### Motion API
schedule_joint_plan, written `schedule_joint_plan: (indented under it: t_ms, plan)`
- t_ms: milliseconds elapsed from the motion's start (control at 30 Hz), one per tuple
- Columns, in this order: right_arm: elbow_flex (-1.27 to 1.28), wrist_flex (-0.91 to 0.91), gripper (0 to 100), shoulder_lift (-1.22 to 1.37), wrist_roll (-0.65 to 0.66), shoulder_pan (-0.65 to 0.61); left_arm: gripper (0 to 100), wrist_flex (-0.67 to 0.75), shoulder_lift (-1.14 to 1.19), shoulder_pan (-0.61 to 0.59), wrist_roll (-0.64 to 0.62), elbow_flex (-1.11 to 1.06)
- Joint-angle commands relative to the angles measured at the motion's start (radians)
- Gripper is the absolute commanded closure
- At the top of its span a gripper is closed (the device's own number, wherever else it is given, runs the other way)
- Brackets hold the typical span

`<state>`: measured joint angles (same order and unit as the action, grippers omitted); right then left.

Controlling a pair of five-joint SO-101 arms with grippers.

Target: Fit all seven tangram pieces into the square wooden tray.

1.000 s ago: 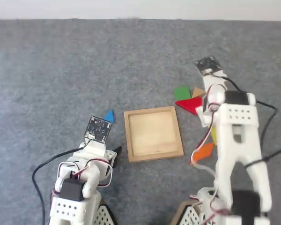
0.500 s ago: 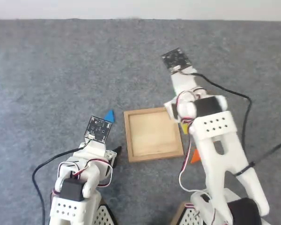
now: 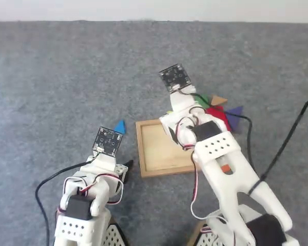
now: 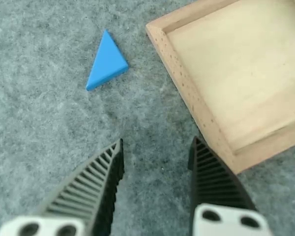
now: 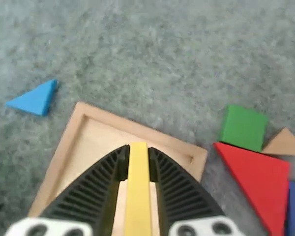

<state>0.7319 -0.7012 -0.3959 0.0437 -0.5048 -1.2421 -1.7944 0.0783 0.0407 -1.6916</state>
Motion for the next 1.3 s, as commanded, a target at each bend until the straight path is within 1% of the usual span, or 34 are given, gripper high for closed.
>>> schedule_joint_plan:
  t_ms: [0, 100, 300, 433, 533, 733, 800, 1267]
  plan:
    - [-0.011, 0.122, 99.1, 0.107, -0.034, -0.030, 79, -0.005, 0.003, -0.006, 0.003, 0.007]
    - [-0.029, 0.168, 99.1, 0.189, -0.031, -0.048, 79, -0.005, 0.003, -0.006, 0.003, 0.007]
    - [-0.072, 0.168, 99.1, 0.300, -0.029, -0.067, 79, -0.005, 0.003, -0.006, 0.003, 0.007]
    - [-0.077, 0.099, 98.7, 0.285, -0.021, -0.064, 79, -0.005, 0.003, -0.006, 0.003, 0.007]
    - [-0.071, 0.085, 97.9, 0.260, 0.028, -0.064, 79, -0.005, 0.003, -0.006, 0.003, 0.007]
    - [-0.049, 0.088, 85.3, 0.257, 0.031, -0.067, 79, -0.005, 0.003, -0.006, 0.003, 0.007]
    - [-0.049, 0.093, 82.8, 0.255, 0.031, -0.068, 79, -0.005, 0.003, -0.006, 0.003, 0.007]
    - [-0.049, 0.085, 82.6, 0.243, 0.034, -0.067, 79, -0.005, 0.003, -0.006, 0.003, 0.007]
